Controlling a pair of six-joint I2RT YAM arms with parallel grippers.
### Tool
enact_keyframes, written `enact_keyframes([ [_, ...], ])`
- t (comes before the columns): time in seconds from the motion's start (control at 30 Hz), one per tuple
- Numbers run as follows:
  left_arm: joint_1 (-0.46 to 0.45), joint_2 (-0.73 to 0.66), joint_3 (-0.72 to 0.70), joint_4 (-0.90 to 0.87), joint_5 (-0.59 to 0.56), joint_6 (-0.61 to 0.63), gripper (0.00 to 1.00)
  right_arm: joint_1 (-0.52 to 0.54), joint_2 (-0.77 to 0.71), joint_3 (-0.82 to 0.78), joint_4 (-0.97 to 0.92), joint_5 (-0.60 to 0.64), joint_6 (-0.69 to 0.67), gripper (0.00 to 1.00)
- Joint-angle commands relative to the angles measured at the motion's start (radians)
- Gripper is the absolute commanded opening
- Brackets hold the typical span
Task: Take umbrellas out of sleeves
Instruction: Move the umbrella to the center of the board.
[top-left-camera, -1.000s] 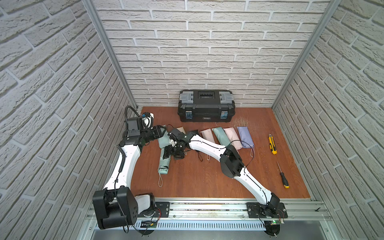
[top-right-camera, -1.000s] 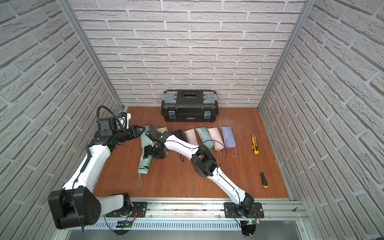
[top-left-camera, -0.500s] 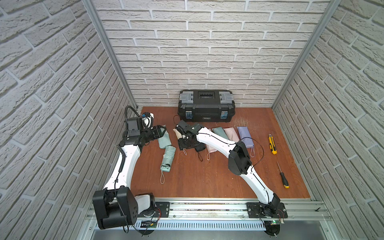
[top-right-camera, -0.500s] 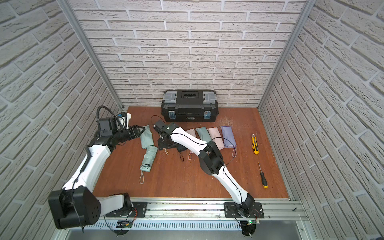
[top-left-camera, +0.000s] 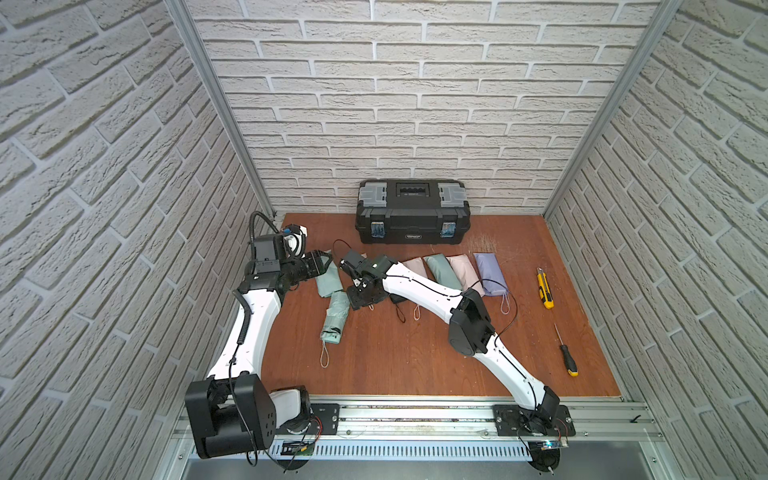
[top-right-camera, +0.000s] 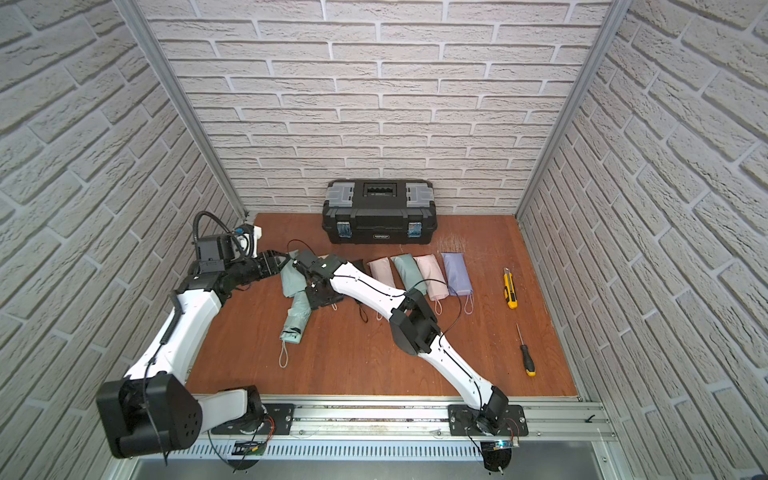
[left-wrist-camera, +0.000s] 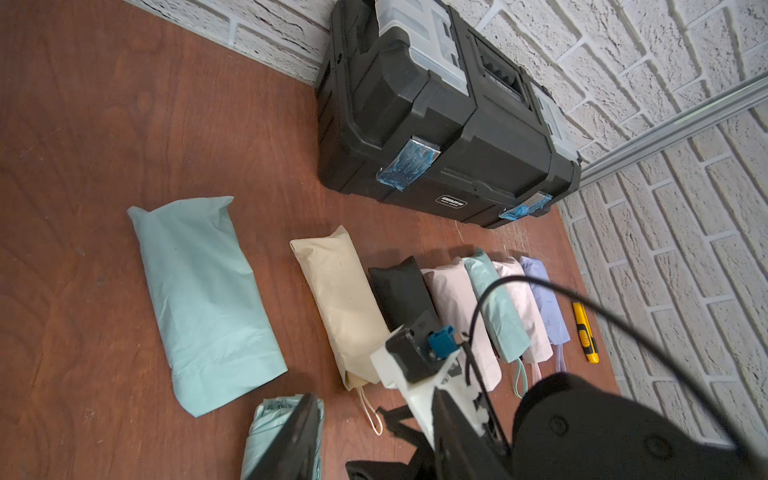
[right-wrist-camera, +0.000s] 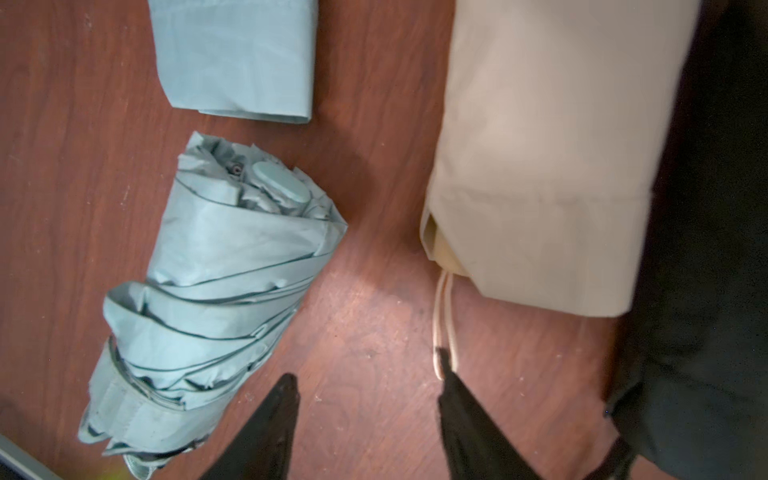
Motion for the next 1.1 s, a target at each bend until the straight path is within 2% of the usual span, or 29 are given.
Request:
enact_keyframes([
  [0.0, 0.007, 0.001, 0.000, 0.029, 0.012, -0.003, 0.47, 0.010, 0.034, 0.043, 0.009, 0.005, 0.014, 0.47],
  [0.03, 0.007, -0.001, 0.000, 0.029, 0.013, -0.004, 0.47, 0.011, 0.039, 0.045, 0.013, 0.004, 0.016, 0.47],
  [0.17, 0.008, 0.001, 0.001, 0.029, 0.014, -0.004, 0.47, 0.023, 0.048, 0.045, 0.025, 0.002, 0.020, 0.34],
  [0.33, 0.008, 0.001, 0.000, 0.031, 0.016, -0.006, 0.47, 0.041, 0.063, 0.051, 0.052, -0.018, 0.024, 0.36],
  [0.4, 0.010, 0.002, 0.000, 0.030, 0.017, -0.007, 0.47, 0.045, 0.072, 0.059, 0.062, -0.034, 0.025, 0.38],
  [0.5, 0.010, 0.004, 0.000, 0.031, 0.017, -0.007, 0.47, 0.048, 0.087, 0.074, 0.082, -0.080, 0.024, 0.54],
  [0.63, 0.011, 0.006, 0.001, 0.032, 0.018, -0.009, 0.47, 0.047, 0.103, 0.080, 0.109, -0.153, 0.031, 0.67],
  [0.9, 0.015, 0.007, 0.001, 0.035, 0.022, -0.012, 0.47, 0.047, 0.124, 0.084, 0.176, -0.288, 0.069, 0.70],
  [1.07, 0.017, 0.004, -0.001, 0.035, 0.022, -0.012, 0.47, 0.045, 0.094, 0.083, 0.153, -0.228, 0.057, 0.69],
])
